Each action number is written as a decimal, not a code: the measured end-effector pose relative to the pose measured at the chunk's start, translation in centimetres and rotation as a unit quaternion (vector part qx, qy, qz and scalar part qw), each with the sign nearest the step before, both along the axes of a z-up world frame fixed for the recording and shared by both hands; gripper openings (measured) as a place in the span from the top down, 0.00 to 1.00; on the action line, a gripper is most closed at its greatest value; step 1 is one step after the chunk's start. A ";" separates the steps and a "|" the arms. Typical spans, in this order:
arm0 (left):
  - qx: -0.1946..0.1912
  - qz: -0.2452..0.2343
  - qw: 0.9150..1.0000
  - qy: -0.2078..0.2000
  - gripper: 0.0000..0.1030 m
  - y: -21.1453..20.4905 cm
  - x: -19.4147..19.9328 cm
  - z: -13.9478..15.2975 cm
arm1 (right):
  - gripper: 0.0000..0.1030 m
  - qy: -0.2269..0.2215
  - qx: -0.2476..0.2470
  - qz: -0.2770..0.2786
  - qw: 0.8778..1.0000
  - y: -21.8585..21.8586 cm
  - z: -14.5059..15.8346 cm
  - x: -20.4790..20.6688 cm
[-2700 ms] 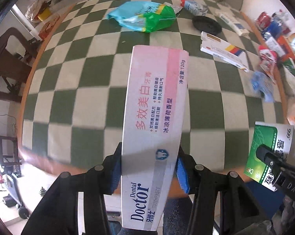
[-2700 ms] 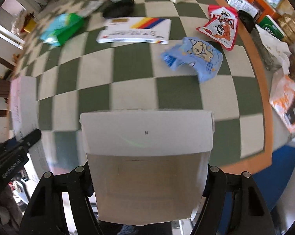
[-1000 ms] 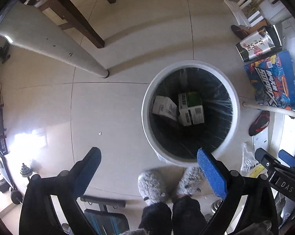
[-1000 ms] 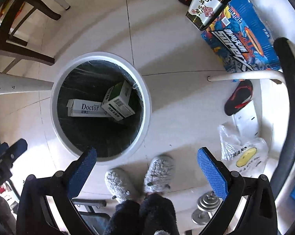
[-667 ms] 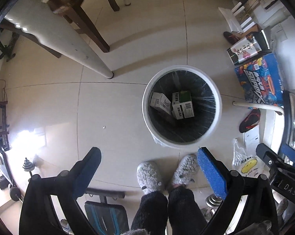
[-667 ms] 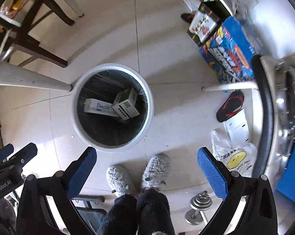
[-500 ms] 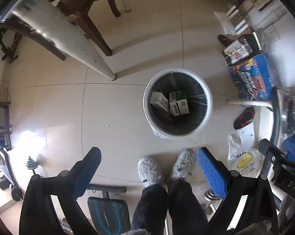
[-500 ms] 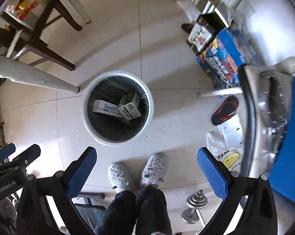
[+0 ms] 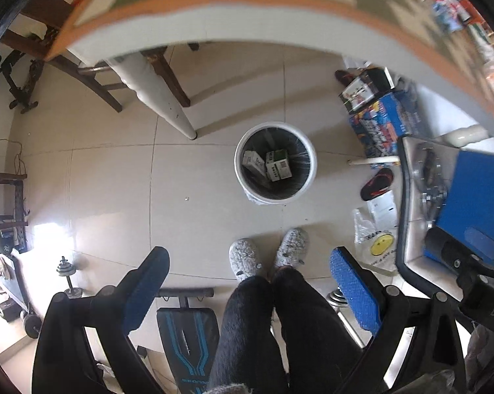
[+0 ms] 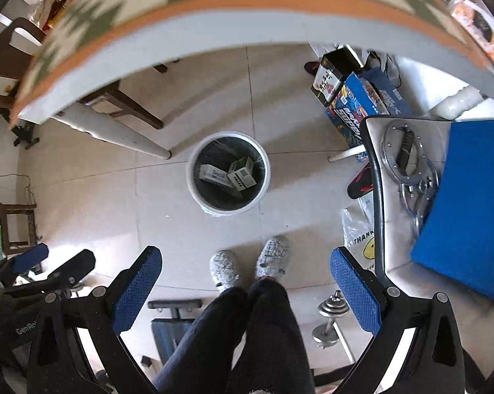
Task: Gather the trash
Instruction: 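Open both grippers over the trash bin to drop the boxes, then grasp the striped medicine box with the left gripper while the right grasps the blue snack packet, then lift the medicine box and blue packet and carry them toward the trash bin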
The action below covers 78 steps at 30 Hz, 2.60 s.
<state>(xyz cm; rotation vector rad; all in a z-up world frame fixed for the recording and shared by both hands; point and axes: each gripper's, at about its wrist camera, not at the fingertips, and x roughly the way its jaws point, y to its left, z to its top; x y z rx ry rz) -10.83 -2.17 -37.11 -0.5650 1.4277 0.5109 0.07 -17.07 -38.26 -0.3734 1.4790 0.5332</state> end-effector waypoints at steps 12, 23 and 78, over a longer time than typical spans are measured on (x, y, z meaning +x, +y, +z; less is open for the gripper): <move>0.088 -0.004 0.993 -0.078 0.00 4.9 7.3 11.7 | 0.00 -0.021 0.085 -0.061 0.994 2.1 13.3 6.8; 0.116 0.002 0.991 -0.064 0.00 10.1 27.5 12.8 | 0.00 -0.050 0.081 -0.169 0.981 2.2 16.1 32.3; 0.049 -0.468 0.882 0.023 0.48 4.7 54.4 4.4 | 0.59 0.069 0.032 -0.221 0.972 1.1 1.7 50.6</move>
